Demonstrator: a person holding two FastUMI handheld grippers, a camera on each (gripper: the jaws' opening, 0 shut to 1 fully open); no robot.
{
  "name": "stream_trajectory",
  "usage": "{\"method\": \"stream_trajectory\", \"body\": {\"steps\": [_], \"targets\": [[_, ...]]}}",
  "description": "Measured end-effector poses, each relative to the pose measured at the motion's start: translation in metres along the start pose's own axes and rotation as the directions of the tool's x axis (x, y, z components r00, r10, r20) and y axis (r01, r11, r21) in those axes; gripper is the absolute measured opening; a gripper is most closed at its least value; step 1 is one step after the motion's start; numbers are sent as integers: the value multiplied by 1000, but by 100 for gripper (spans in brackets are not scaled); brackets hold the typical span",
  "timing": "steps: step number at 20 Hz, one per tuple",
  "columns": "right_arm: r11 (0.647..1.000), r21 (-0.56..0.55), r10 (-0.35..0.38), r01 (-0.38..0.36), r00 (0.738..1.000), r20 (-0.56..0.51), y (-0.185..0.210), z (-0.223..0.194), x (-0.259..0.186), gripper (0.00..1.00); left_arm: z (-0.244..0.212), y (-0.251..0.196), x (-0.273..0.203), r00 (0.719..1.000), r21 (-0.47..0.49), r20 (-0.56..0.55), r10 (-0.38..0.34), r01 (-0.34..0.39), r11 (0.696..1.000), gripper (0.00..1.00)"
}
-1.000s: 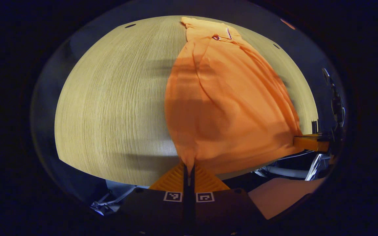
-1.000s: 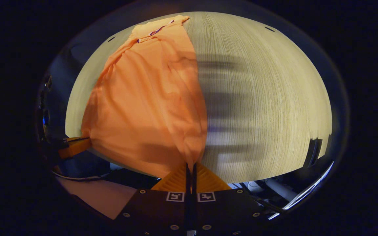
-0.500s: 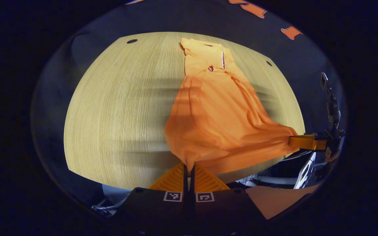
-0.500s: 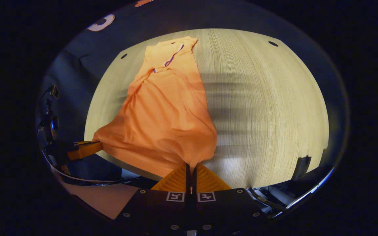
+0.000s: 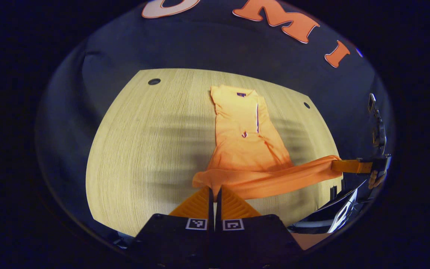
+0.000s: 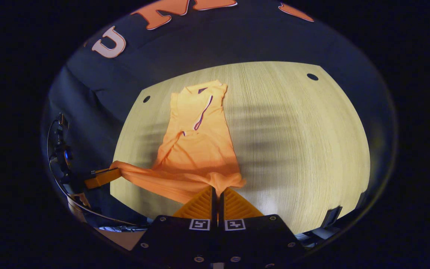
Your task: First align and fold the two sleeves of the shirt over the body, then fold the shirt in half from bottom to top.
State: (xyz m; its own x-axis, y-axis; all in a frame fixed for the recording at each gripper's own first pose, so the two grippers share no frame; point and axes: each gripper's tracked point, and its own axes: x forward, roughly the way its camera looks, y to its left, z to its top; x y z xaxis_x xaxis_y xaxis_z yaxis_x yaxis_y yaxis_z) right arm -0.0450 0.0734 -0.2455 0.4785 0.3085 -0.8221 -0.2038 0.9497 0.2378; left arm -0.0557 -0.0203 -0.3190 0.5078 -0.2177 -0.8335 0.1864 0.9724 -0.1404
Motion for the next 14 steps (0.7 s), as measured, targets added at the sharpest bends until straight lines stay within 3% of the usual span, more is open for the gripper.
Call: {"method": "stream_trajectory", "body": {"steps": [6,14], "targets": [[1000,-13,-11,12,997,80,0,76,13,0,74,7,19,996,53,87,16,-21,998,1],[999,-2,-44,45,988,145,-10,174,55,0,168,15,71,990,52,138,9,-16,999,1]]}}
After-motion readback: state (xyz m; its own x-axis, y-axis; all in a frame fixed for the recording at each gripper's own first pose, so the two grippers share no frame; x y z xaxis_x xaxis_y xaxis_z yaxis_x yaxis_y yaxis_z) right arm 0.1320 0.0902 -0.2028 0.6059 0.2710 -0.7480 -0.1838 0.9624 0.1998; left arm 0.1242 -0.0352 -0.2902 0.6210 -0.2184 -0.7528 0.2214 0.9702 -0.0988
